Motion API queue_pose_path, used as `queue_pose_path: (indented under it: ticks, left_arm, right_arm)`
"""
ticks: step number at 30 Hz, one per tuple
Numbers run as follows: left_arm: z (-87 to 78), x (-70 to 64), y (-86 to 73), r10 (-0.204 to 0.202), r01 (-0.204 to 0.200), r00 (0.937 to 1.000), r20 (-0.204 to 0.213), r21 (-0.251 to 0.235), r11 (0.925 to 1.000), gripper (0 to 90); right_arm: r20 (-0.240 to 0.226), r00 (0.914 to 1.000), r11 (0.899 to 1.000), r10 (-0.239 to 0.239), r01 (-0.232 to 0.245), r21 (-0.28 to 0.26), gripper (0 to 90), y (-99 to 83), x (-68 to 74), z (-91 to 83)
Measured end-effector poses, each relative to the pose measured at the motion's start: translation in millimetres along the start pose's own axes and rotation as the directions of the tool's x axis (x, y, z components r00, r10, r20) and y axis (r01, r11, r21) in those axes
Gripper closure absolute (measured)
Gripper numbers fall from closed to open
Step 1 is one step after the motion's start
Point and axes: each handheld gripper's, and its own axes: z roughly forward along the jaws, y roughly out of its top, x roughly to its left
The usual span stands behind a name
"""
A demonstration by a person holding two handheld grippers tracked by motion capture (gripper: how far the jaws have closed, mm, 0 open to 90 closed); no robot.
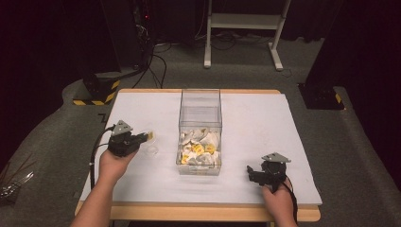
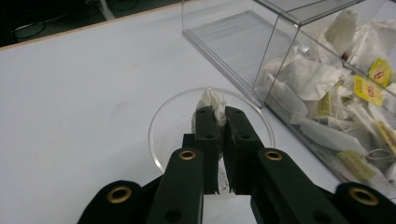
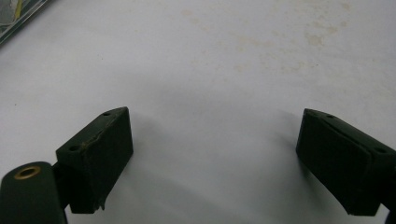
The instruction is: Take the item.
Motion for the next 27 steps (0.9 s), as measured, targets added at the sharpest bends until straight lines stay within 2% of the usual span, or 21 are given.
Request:
queue_pose_path:
  ticks: [6,11,18,21,27]
  left_arm:
    - [3.6,-1.3,-0.7,0.006,-0.006,0.9999,-0.015,0.017,0.9998,82.5]
    - [1.3,-1.9,1.7,-0.008,0.008,0.9996,-0.029,0.003,1.0,57.7]
    - [-5.6,1.4,4.0,-0.025,0.025,0.9996,-0.012,-0.022,0.9995,28.4]
    - [-8.0,2.8,1.5,-0.013,0.013,0.9999,-0.006,-0.018,0.9998,22.8]
    - [-14.6,7.8,-4.6,-0.042,0.042,0.999,0.013,-0.034,0.9985,15.0]
  right_arm:
    - [0.001,1.0,1.0,-0.001,0.001,0.0,10.9,0.0,0.1,-0.1]
    - [0.001,1.0,1.0,-0.001,0.001,0.0,10.9,0.0,0.1,-0.1]
    - [0.001,1.0,1.0,-0.001,0.001,-0.001,11.0,0.0,0.1,-0.1]
    - [0.0,1.0,1.0,-0.001,0.001,0.0,11.0,0.0,0.1,-0.1]
    - [0.001,1.0,1.0,-0.001,0.001,-0.001,11.0,0.0,0.2,-0.1]
